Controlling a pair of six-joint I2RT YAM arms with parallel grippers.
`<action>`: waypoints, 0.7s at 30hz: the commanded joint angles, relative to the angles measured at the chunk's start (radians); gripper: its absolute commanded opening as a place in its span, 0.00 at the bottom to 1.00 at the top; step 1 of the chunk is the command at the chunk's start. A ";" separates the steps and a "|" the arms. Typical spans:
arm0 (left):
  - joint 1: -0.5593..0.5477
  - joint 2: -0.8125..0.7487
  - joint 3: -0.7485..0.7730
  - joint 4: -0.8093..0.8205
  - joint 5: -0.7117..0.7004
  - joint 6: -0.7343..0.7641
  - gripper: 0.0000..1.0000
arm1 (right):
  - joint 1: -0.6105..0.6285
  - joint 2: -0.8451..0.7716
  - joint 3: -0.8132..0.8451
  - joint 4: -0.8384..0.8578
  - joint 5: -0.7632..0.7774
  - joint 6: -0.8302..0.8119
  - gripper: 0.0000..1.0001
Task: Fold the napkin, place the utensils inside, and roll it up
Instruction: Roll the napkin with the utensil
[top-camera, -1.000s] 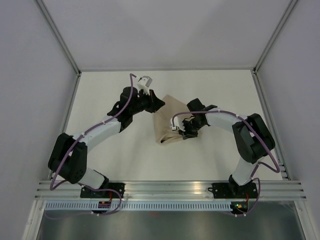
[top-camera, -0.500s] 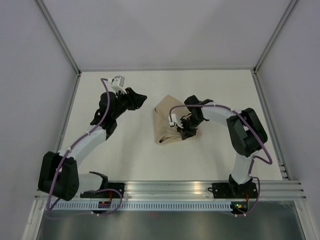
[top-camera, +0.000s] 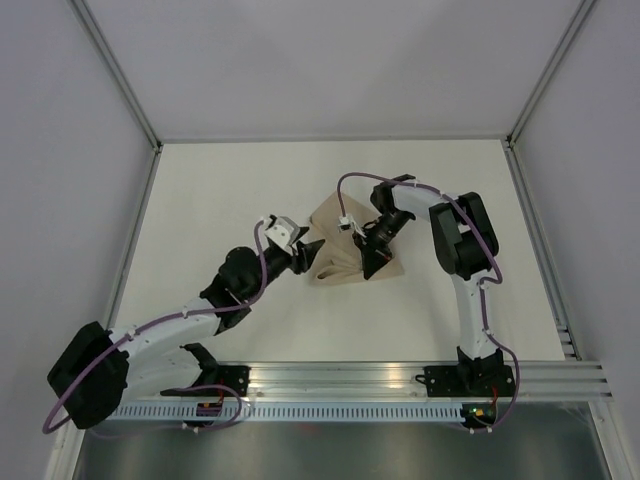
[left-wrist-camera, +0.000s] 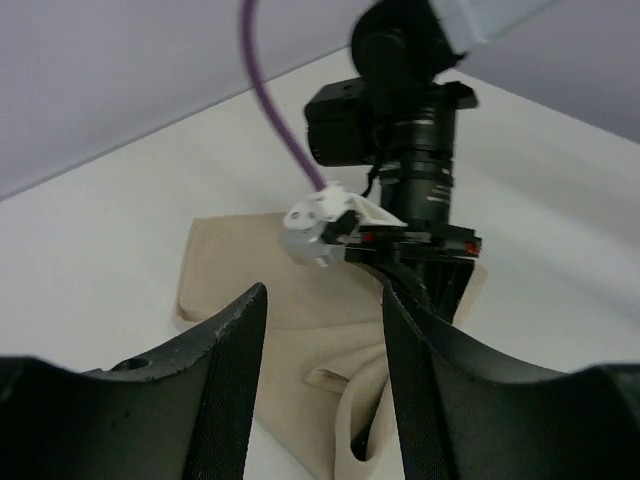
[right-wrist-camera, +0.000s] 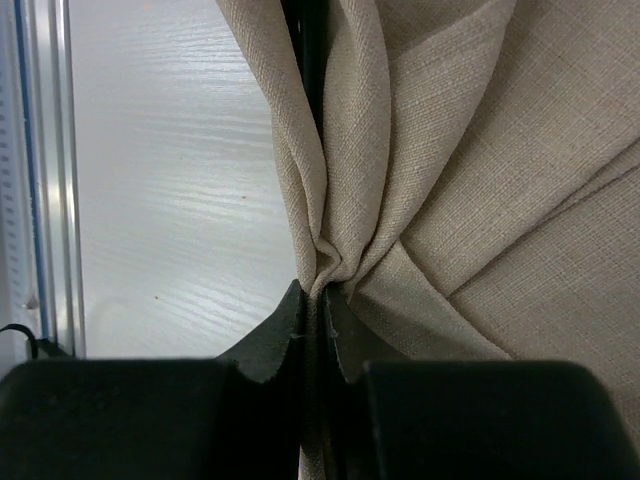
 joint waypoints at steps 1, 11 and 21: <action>-0.123 0.057 0.069 0.029 -0.044 0.276 0.56 | -0.011 0.113 0.051 -0.155 0.011 -0.084 0.02; -0.297 0.452 0.261 -0.212 -0.010 0.529 0.58 | -0.021 0.224 0.172 -0.236 0.020 -0.046 0.02; -0.308 0.638 0.359 -0.269 0.001 0.634 0.61 | -0.025 0.270 0.217 -0.238 0.040 0.013 0.02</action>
